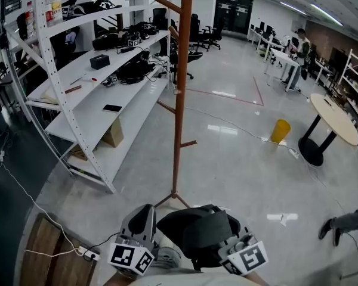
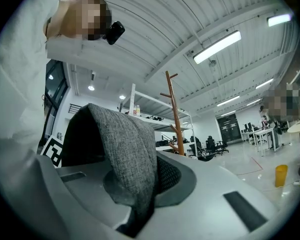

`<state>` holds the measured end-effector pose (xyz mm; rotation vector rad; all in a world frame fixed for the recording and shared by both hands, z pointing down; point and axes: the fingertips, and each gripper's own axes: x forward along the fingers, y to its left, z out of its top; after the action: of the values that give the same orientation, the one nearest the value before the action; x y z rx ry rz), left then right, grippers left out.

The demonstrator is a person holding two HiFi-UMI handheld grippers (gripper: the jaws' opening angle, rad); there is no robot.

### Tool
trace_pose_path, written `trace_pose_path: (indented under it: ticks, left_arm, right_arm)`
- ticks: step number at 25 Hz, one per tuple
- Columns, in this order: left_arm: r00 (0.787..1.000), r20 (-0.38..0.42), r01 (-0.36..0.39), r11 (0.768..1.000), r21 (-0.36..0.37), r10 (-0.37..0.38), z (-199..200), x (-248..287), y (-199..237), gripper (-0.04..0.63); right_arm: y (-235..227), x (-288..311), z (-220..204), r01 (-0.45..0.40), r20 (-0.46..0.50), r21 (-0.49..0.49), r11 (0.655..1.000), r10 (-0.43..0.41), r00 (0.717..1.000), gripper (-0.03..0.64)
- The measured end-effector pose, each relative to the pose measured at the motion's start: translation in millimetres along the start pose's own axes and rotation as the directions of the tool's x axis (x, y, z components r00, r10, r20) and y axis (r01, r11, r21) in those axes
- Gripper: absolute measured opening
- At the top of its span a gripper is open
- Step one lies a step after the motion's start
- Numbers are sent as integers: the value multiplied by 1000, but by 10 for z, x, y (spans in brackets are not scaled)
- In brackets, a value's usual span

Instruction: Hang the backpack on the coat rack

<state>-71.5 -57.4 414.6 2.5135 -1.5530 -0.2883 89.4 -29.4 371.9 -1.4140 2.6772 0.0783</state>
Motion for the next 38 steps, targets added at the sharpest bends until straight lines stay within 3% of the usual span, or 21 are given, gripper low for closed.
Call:
trace_pose_path:
  ticks: [6, 14, 17, 22, 38]
  left_arm:
    - [1000, -4, 20, 1000, 11, -20, 85, 541, 334, 25]
    - [998, -3, 59, 998, 5, -59, 231, 1146, 719, 25]
    - [997, -9, 72, 997, 6, -72, 239, 1293, 810, 25]
    - [997, -9, 76, 997, 15, -76, 274, 1430, 905, 25]
    - [1000, 24, 1, 1000, -7, -1, 369, 1454, 958, 25]
  right_arm:
    - [-263, 511, 51, 24, 14, -50, 998, -23, 1000, 23]
    - [-577, 1151, 155, 88, 80, -24, 996, -85, 993, 23]
    - [-697, 1332, 145, 111, 64, -33, 993, -109, 992, 23]
    - [-802, 1532, 215, 134, 69, -8, 991, -133, 989, 23]
    - [-1036, 2103, 998, 178, 105, -100, 979, -167, 980, 23]
